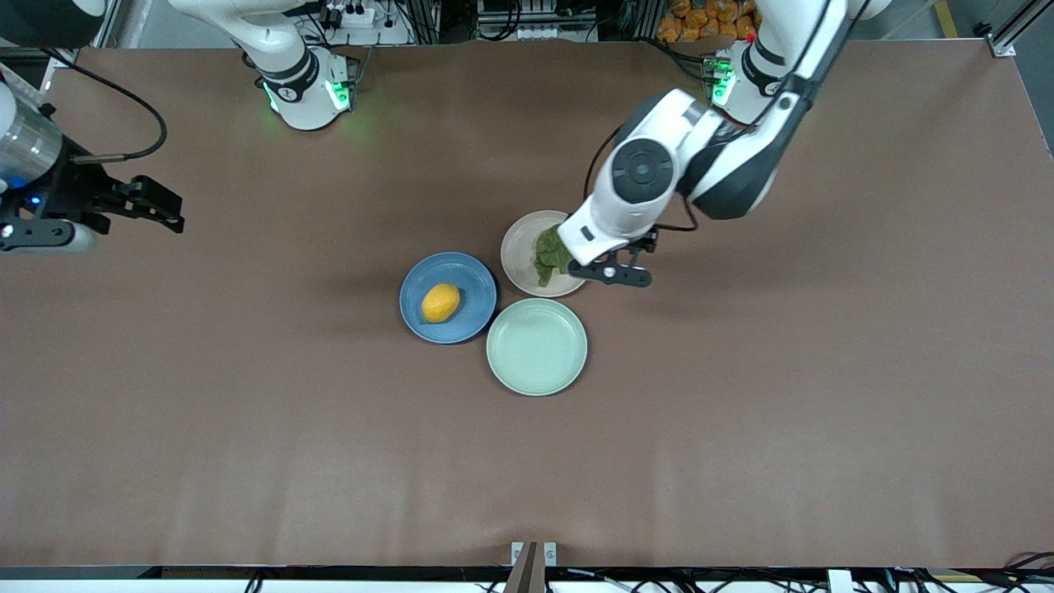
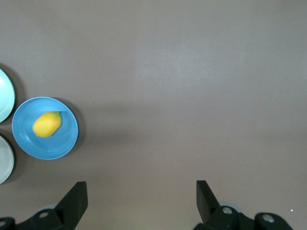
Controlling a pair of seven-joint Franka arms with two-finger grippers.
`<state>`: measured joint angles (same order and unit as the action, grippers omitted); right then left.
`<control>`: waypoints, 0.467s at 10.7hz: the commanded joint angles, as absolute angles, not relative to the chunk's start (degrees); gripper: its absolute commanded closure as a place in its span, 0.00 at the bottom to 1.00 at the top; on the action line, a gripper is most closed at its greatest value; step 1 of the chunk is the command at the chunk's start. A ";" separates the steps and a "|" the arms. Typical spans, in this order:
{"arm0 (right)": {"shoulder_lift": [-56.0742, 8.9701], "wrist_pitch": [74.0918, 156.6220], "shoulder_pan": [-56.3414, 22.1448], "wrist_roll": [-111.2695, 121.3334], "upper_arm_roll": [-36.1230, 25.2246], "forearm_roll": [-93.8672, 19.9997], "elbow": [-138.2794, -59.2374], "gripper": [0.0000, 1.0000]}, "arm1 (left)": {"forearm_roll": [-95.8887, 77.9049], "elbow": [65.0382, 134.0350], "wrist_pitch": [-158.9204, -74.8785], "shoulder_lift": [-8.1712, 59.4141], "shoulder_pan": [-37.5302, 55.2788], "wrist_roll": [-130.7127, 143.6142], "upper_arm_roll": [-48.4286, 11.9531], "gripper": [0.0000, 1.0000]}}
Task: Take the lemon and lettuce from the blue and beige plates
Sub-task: 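Lower the left gripper onto the lettuce while the right gripper approaches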
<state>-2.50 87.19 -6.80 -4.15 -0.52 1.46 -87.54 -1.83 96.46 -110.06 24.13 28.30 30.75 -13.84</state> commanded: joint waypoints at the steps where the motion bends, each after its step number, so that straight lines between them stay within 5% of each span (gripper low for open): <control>1: -3.16 86.48 -7.65 -3.78 -0.70 1.05 -86.92 0.00 | 0.00 95.36 -111.96 28.20 30.93 35.49 -13.36 0.00; 5: -6.14 86.66 -7.47 -3.69 -0.70 -2.61 -86.84 0.00 | 1.05 95.10 -116.88 35.49 35.76 40.33 -13.01 0.00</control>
